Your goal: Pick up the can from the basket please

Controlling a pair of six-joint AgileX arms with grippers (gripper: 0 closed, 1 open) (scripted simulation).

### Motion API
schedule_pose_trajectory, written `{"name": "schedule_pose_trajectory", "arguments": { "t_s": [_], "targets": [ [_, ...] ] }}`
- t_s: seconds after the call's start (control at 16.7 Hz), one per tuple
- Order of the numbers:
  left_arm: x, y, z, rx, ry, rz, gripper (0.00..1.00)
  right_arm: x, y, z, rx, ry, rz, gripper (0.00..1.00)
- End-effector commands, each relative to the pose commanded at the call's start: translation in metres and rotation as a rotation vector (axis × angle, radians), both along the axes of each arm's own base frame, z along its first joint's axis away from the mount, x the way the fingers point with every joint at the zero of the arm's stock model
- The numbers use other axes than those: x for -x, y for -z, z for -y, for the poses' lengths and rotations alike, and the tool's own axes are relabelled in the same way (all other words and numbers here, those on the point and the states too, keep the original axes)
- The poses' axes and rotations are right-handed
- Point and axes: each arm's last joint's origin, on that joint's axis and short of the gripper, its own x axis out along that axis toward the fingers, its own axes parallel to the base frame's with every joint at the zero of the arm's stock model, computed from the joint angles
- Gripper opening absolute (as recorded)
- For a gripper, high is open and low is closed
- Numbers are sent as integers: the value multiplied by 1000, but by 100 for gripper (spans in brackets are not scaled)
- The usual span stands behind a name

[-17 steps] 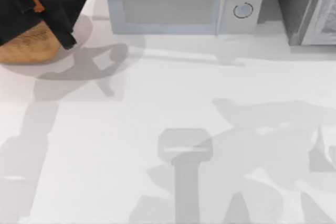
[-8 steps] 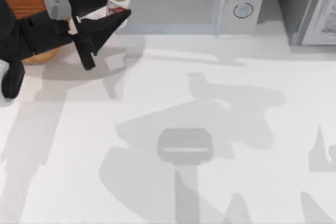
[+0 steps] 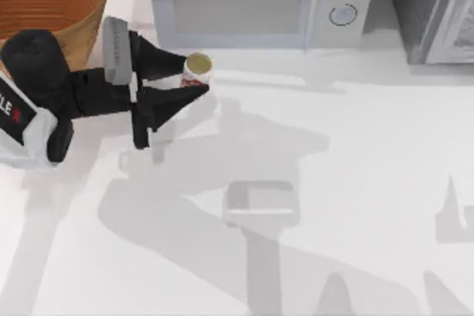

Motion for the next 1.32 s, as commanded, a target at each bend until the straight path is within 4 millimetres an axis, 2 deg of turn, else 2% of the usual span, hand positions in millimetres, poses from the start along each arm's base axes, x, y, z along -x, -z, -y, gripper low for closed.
{"name": "schedule_pose_trajectory", "arguments": {
  "t_s": [0.18, 0.3, 0.42, 0.78, 1.32],
  "targets": [
    [1, 41, 6, -14, 92, -61, 0, 0, 0, 0, 0, 0, 0, 100],
    [4, 60, 8, -20, 137, -95, 0, 0, 0, 0, 0, 0, 0, 100],
    [7, 69, 10, -23, 160, -122, 0, 0, 0, 0, 0, 0, 0, 100],
    [7, 69, 10, -23, 160, -122, 0, 0, 0, 0, 0, 0, 0, 100],
    [7, 69, 10, -23, 160, -122, 68, 0, 0, 0, 0, 0, 0, 100]
  ]
}}
